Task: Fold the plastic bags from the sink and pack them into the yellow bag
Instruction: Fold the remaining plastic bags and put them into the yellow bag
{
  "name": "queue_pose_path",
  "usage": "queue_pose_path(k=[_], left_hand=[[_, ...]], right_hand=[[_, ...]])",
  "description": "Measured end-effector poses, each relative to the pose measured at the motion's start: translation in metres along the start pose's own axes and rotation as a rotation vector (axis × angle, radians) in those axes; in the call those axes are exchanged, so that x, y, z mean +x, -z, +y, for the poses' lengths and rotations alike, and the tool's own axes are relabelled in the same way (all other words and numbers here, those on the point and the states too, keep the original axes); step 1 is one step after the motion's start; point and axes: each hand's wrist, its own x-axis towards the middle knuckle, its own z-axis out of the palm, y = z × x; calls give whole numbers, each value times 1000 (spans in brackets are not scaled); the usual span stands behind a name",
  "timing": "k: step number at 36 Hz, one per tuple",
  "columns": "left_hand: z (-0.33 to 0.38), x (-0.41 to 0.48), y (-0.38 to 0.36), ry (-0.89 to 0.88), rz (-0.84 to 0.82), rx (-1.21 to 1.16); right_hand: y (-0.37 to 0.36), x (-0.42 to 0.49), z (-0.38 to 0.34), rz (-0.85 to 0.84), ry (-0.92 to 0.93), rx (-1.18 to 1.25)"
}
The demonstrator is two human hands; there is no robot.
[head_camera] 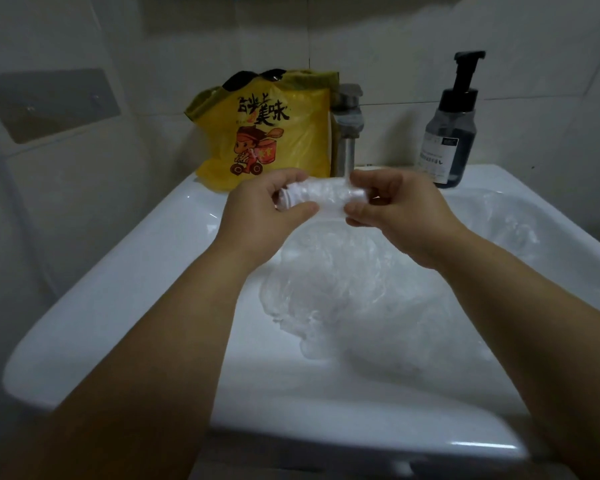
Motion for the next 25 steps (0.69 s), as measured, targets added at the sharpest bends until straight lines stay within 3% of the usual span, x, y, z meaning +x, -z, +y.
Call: queue_pose_path(k=[9, 14, 20, 25], left_hand=[[-3, -1, 1, -153, -31, 261], [-2, 0, 2, -60, -66, 139], [5, 2, 3, 176, -145, -423], [5, 4, 3, 231, -119, -530]], right_hand=[[3, 2, 10, 57, 170, -470], [8, 2, 5, 20, 200, -594], [12, 2, -1, -90, 60, -292], [13, 2, -4, -136, -47, 0]])
